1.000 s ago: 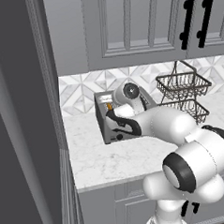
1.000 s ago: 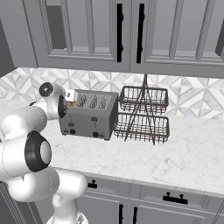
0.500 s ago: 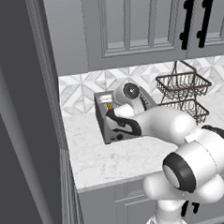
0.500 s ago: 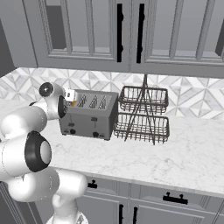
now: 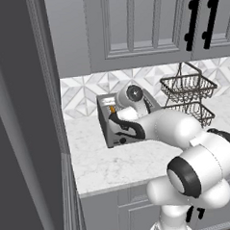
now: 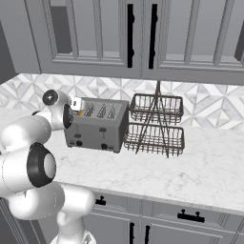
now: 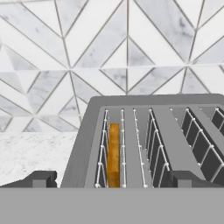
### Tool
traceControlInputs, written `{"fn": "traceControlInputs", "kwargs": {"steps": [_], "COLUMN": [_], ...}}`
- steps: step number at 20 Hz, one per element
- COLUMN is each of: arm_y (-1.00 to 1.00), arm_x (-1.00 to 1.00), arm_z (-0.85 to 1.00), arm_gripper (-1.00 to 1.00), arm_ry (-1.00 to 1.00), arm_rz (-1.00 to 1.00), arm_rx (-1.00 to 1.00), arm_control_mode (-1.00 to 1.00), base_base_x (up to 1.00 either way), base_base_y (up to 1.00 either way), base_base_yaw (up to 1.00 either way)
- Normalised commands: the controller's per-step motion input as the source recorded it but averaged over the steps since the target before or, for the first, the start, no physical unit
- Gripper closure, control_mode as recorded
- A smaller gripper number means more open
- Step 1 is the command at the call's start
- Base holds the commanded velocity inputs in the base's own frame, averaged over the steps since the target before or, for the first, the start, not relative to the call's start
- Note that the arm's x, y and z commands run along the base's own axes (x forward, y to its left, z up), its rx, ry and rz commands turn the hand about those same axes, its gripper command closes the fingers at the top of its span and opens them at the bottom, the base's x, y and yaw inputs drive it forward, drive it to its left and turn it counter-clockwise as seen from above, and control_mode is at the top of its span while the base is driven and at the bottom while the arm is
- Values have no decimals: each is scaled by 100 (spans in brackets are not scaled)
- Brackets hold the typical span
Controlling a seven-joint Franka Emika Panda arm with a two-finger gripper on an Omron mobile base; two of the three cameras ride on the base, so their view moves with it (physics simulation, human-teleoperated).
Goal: Start the toaster. Once the lever pops up, take the bread to the plate on the dining counter.
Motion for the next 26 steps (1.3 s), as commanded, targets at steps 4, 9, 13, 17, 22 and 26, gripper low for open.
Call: {"fn": "traceControlInputs", "kwargs": {"steps": [4, 9, 13, 17, 22, 26], "arm_y": [0, 0, 0, 0, 0, 0], "arm_x": [0, 0, 0, 0, 0, 0], "arm_z": [0, 0, 0, 0, 0, 0], "arm_gripper": [-100, -100, -100, -100, -100, -100], "arm_ry": [0, 0, 0, 0, 0, 0], "arm_rz": [0, 0, 0, 0, 0, 0], "arm_rx": [0, 0, 0, 0, 0, 0], "arm_control_mode": [-100, -100, -100, -100, -100, -100], "base_base_x": [0, 0, 0, 0, 0, 0], "base_base_y": [0, 0, 0, 0, 0, 0], "base_base_yaw": [0, 0, 0, 0, 0, 0]}}
